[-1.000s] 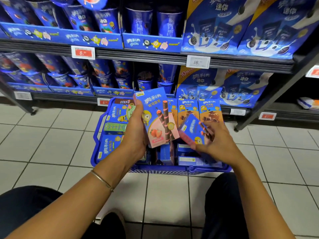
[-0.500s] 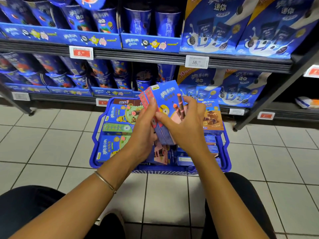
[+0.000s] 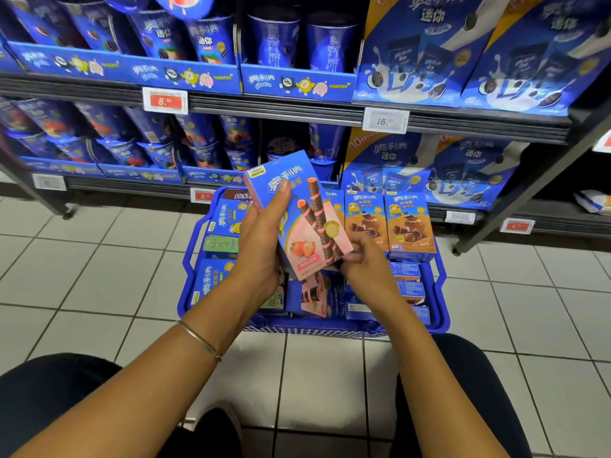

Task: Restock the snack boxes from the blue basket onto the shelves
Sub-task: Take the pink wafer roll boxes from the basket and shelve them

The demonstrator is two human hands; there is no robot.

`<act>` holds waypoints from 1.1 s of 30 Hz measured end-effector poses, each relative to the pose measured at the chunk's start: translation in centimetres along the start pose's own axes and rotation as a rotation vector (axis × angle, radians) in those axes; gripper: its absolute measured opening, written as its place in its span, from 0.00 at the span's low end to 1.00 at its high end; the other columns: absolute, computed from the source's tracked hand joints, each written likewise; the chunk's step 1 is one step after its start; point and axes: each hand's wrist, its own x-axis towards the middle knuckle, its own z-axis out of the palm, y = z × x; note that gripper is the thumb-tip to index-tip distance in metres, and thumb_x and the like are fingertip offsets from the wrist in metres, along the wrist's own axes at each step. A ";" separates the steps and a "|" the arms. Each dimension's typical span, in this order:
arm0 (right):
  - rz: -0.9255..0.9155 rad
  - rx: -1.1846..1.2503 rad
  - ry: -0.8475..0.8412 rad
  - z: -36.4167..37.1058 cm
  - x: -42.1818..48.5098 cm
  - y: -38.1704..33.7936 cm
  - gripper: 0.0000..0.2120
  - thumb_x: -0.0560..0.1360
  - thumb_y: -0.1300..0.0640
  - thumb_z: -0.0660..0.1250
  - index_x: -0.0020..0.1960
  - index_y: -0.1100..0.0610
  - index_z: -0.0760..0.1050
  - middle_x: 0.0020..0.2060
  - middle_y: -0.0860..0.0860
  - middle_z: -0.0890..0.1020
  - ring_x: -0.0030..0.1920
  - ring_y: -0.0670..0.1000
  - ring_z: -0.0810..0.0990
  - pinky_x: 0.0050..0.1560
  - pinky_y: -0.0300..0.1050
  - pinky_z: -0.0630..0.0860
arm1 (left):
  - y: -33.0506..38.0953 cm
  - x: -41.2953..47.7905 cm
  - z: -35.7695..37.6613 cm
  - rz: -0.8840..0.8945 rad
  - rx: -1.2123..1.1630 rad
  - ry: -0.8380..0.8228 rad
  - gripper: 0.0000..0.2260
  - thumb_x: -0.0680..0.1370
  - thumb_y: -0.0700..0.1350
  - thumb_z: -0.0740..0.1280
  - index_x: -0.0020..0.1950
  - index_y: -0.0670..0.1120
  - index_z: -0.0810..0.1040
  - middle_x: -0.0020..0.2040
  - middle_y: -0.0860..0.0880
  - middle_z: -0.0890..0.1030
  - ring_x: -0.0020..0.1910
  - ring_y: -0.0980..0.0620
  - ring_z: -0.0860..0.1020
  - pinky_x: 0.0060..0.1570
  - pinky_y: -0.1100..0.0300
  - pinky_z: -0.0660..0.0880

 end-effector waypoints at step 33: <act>-0.588 0.310 0.482 0.2 -2.3 -2.9 0.45 0.67 0.66 0.81 0.70 0.55 0.53 0.68 0.54 0.69 0.68 0.50 0.77 0.59 0.43 0.80 | 1.7 2.5 -2.5 -0.202 -0.096 -0.001 0.32 0.80 0.70 0.64 0.74 0.47 0.79 0.64 0.39 0.85 0.60 0.35 0.85 0.59 0.33 0.81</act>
